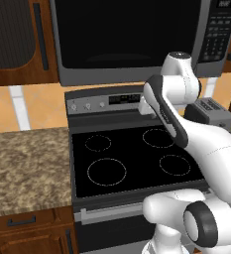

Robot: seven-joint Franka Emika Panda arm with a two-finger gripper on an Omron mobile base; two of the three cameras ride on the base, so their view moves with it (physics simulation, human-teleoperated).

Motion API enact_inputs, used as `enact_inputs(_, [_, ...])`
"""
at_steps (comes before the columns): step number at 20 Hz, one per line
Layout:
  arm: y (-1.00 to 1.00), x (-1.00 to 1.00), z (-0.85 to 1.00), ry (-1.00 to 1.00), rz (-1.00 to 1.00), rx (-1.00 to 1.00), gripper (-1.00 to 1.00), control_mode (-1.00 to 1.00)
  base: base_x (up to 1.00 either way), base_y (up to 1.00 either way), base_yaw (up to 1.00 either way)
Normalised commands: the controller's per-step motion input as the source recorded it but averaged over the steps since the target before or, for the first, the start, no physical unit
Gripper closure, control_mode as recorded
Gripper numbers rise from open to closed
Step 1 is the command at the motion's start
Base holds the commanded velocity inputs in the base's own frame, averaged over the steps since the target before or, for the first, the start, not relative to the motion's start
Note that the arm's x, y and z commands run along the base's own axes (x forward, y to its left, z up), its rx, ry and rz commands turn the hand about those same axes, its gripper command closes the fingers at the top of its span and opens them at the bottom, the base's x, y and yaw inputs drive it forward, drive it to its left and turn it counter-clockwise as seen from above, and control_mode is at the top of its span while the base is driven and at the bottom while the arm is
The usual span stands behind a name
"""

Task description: Open the microwave, place the bowl with waffle inside the microwave, then close the microwave door and turn it on.

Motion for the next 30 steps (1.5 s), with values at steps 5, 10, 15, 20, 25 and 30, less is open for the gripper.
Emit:
enact_inputs(5, [-0.03, -0.14, 0.13, -0.04, 0.00, 0.00, -1.00, -1.00, 0.00, 0.00, 0.00])
enact_inputs(10, [-0.19, -0.20, 0.54, -0.14, 0.00, 0.00, -1.00, -1.00, 0.00, 0.00, 0.00])
enact_inputs(15, [-0.28, -0.05, 0.57, -0.18, 0.00, 0.00, -1.00, -1.00, 0.00, 0.00, 0.00])
enact_inputs(20, [-0.42, -0.03, 0.45, -0.19, 0.00, -0.02, -1.00, -1.00, 0.00, 0.00, 0.00])
enact_inputs(25, [-0.43, 0.00, 0.45, -0.12, 0.00, 0.00, -1.00, -1.00, 0.00, 0.00, 0.00])
enact_inputs(30, [-0.40, 0.00, 0.37, -0.17, -0.01, 0.00, -1.00, -1.00, 0.00, 0.00, 0.00])
